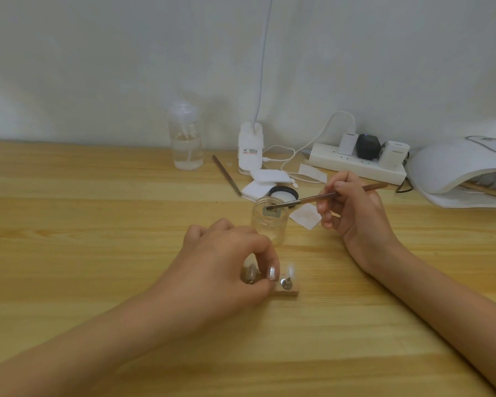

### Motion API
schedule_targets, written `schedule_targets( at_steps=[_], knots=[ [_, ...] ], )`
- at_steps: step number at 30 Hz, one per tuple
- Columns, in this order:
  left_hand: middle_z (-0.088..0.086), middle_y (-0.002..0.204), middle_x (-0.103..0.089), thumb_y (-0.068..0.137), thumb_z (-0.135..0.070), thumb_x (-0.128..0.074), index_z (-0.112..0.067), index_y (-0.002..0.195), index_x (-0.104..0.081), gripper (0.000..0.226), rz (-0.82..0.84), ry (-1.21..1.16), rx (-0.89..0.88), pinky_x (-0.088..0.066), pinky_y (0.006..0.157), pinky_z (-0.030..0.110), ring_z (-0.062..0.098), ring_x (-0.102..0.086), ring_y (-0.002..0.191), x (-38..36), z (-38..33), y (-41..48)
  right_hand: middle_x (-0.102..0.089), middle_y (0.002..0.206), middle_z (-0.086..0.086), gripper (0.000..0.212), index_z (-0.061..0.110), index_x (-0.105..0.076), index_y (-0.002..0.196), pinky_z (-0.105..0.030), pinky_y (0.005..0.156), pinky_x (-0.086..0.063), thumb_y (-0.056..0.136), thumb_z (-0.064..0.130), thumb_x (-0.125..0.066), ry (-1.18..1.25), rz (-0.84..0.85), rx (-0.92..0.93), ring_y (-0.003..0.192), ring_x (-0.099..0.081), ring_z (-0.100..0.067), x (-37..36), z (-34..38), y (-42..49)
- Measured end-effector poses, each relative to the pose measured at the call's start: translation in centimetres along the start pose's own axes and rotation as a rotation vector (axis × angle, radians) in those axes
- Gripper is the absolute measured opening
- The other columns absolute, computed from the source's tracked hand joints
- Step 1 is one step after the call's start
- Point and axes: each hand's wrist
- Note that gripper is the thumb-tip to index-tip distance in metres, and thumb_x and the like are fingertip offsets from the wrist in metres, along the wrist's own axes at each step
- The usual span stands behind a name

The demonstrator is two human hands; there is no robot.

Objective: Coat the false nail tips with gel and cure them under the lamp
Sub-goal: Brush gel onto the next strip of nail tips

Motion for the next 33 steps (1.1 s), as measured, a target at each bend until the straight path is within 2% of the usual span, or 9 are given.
schedule_targets(
  at_steps=[7, 14, 16, 19, 21, 23, 26, 29, 33],
  knots=[
    [-0.027, 0.093, -0.055, 0.076, -0.063, -0.044, -0.044, 0.095, -0.05, 0.028, -0.013, 0.131, -0.059, -0.02, 0.086, 0.026, -0.005, -0.038, 0.098, 0.2, -0.9, 0.4, -0.058, 0.059, -0.002, 0.027, 0.014, -0.054, 0.079, -0.02, 0.046, -0.043, 0.101, 0.007, -0.039, 0.011, -0.01, -0.012, 0.056, -0.054, -0.013, 0.0, 0.0, 0.0],
    [-0.025, 0.088, -0.051, 0.081, -0.056, -0.036, -0.041, 0.085, -0.045, 0.018, -0.067, 0.207, -0.109, -0.018, 0.088, 0.03, -0.005, -0.031, 0.09, 0.2, -2.4, 0.8, -0.058, 0.058, -0.002, 0.029, 0.015, -0.05, 0.075, -0.02, 0.044, -0.041, 0.103, 0.02, -0.044, 0.069, -0.071, -0.029, 0.051, -0.051, -0.011, 0.1, 0.1, -0.1],
    [-0.023, 0.088, -0.054, 0.084, -0.053, -0.04, -0.039, 0.084, -0.047, 0.016, -0.084, 0.235, -0.154, -0.02, 0.088, 0.032, -0.003, -0.037, 0.09, 0.1, -2.6, 0.6, -0.057, 0.058, -0.001, 0.026, 0.015, -0.05, 0.076, -0.019, 0.044, -0.04, 0.101, 0.024, -0.049, 0.054, -0.063, 0.0, 0.05, -0.05, -0.01, 0.1, 0.1, -0.1],
    [-0.021, 0.077, -0.063, 0.085, -0.037, -0.06, -0.035, 0.077, -0.059, 0.009, -0.174, 0.314, -0.271, -0.03, 0.082, 0.035, 0.005, -0.055, 0.08, 0.0, -2.9, 0.2, -0.056, 0.056, 0.0, 0.025, 0.016, -0.049, 0.076, -0.018, 0.043, -0.039, 0.091, 0.034, -0.057, -0.01, -0.047, 0.054, 0.048, -0.048, -0.01, 0.0, 0.5, -0.2],
    [-0.025, 0.078, -0.065, 0.085, -0.037, -0.06, -0.037, 0.08, -0.06, 0.005, -0.191, 0.201, -0.288, -0.029, 0.084, 0.032, -0.002, -0.057, 0.077, 0.9, -2.6, 0.3, -0.056, 0.055, 0.0, 0.026, 0.016, -0.049, 0.075, -0.019, 0.042, -0.038, 0.088, 0.036, -0.059, -0.09, -0.038, 0.109, 0.048, -0.048, -0.011, 0.0, 0.9, -0.2],
    [-0.03, 0.086, -0.066, 0.087, -0.035, -0.065, -0.035, 0.084, -0.062, 0.005, -0.164, -0.053, -0.253, -0.034, 0.084, 0.019, -0.002, -0.061, 0.078, 2.6, -1.8, 1.0, -0.057, 0.055, -0.001, 0.025, 0.015, -0.048, 0.076, -0.02, 0.042, -0.038, 0.093, 0.031, -0.059, -0.193, -0.012, 0.175, 0.048, -0.048, -0.014, -0.2, 1.4, -0.1],
    [-0.024, 0.083, -0.071, 0.086, -0.017, -0.073, -0.023, 0.083, -0.069, 0.008, -0.228, -0.341, -0.161, -0.04, 0.065, 0.004, -0.003, -0.061, 0.071, 4.2, 0.2, 2.8, -0.059, 0.057, -0.005, 0.024, 0.01, -0.05, 0.079, -0.021, 0.042, -0.04, 0.1, 0.02, -0.055, -0.351, 0.058, 0.23, 0.048, -0.049, -0.017, -0.9, 2.1, 0.2],
    [-0.011, 0.085, -0.073, 0.08, -0.026, -0.077, -0.021, 0.081, -0.07, 0.008, -0.251, -0.643, 0.026, -0.044, 0.061, 0.01, 0.002, -0.057, 0.066, 3.8, 2.4, 4.1, -0.061, 0.058, -0.006, 0.021, 0.009, -0.052, 0.08, -0.023, 0.044, -0.043, 0.1, 0.015, -0.054, -0.477, 0.132, 0.235, 0.048, -0.051, -0.015, -1.7, 2.5, 0.5],
    [-0.016, 0.072, -0.064, 0.069, -0.04, -0.074, -0.026, 0.077, -0.07, 0.017, -0.289, -0.818, 0.163, -0.041, 0.055, 0.012, 0.002, -0.047, 0.056, 2.1, 4.4, 4.3, -0.062, 0.057, -0.004, 0.02, 0.001, -0.051, 0.085, -0.023, 0.045, -0.044, 0.1, 0.014, -0.054, -0.547, 0.177, 0.213, 0.047, -0.052, -0.012, -2.1, 2.3, 0.5]
  ],
)
Point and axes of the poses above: each hand's wrist, its own y-axis towards the middle knuckle, its own x-axis out of the back of the hand, z = x × y
